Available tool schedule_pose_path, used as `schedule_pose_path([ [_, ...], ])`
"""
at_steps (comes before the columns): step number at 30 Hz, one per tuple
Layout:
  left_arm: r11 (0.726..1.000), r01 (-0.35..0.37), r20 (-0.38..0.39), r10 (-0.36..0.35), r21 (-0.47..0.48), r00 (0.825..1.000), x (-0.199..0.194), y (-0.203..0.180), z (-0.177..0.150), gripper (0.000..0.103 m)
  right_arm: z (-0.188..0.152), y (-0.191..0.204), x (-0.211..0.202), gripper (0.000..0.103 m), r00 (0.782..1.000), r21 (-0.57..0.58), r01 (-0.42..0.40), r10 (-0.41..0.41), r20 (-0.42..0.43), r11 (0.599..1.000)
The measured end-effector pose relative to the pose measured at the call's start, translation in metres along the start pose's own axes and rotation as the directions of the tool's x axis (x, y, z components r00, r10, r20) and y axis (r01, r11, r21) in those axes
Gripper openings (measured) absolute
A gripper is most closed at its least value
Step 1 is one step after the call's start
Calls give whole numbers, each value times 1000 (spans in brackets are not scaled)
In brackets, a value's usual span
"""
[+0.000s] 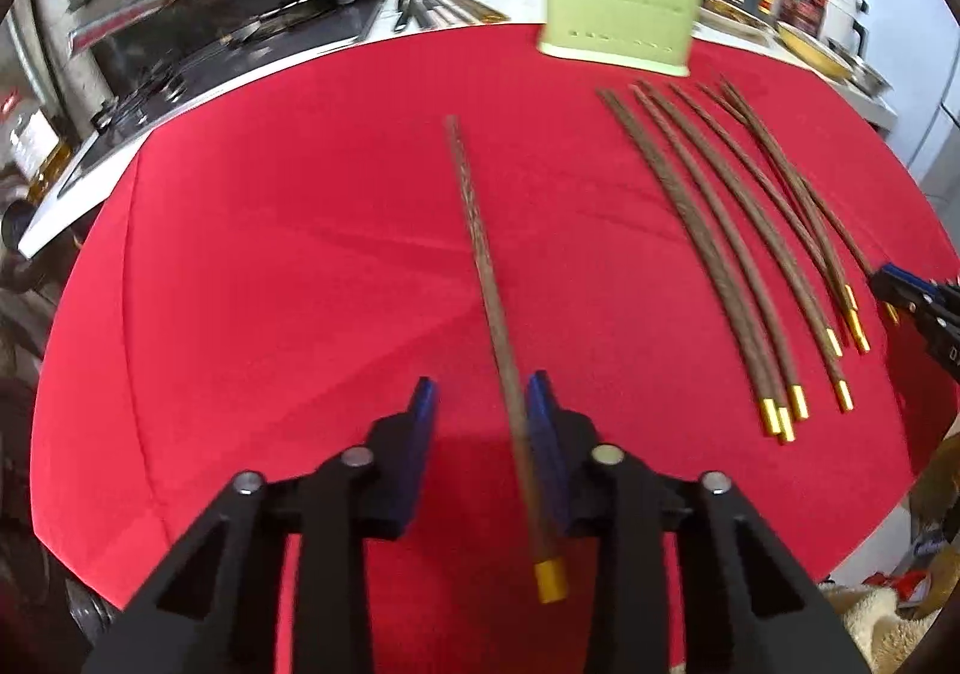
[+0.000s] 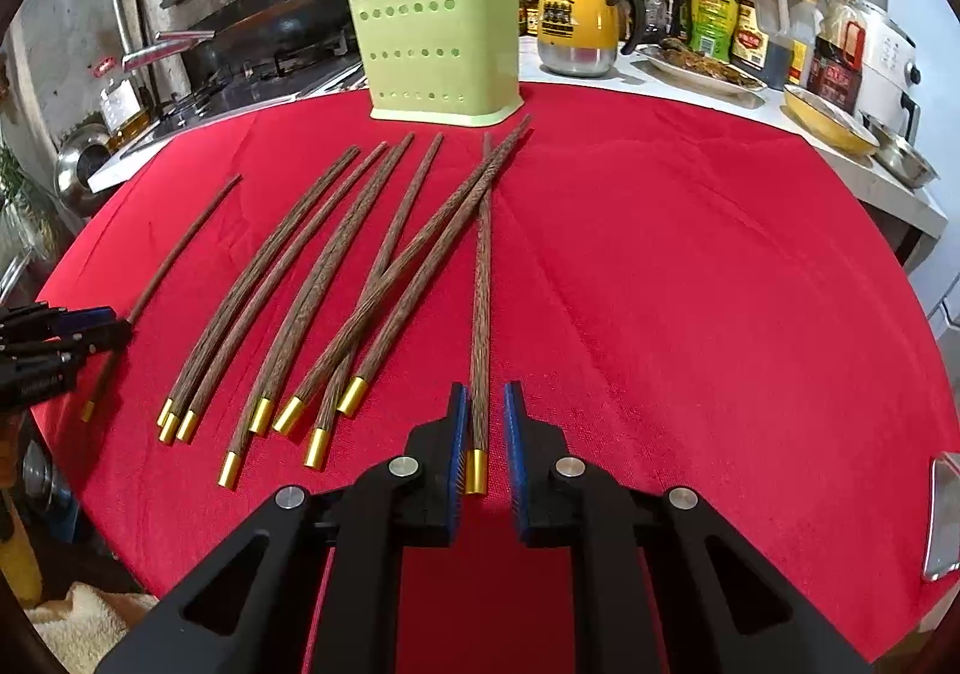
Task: Organize utensils
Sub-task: 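Close the left tool on a lone wooden chopstick while the right tool grasps another, then lift both held chopsticks and carry them over the green utensil holder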
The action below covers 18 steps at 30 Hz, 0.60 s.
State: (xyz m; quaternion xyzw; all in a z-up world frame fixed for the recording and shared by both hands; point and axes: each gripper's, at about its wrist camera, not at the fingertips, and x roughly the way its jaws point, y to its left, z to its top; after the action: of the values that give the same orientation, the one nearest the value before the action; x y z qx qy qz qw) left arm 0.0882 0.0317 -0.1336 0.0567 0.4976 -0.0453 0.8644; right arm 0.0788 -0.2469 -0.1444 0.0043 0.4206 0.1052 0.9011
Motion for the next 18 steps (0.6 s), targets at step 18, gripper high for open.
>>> schedule_pose_path([
  [18, 1000, -28, -23, 28, 11, 999, -28, -6, -44, 29, -12, 8, -6, 17, 999, -41, 31, -30, 27, 999],
])
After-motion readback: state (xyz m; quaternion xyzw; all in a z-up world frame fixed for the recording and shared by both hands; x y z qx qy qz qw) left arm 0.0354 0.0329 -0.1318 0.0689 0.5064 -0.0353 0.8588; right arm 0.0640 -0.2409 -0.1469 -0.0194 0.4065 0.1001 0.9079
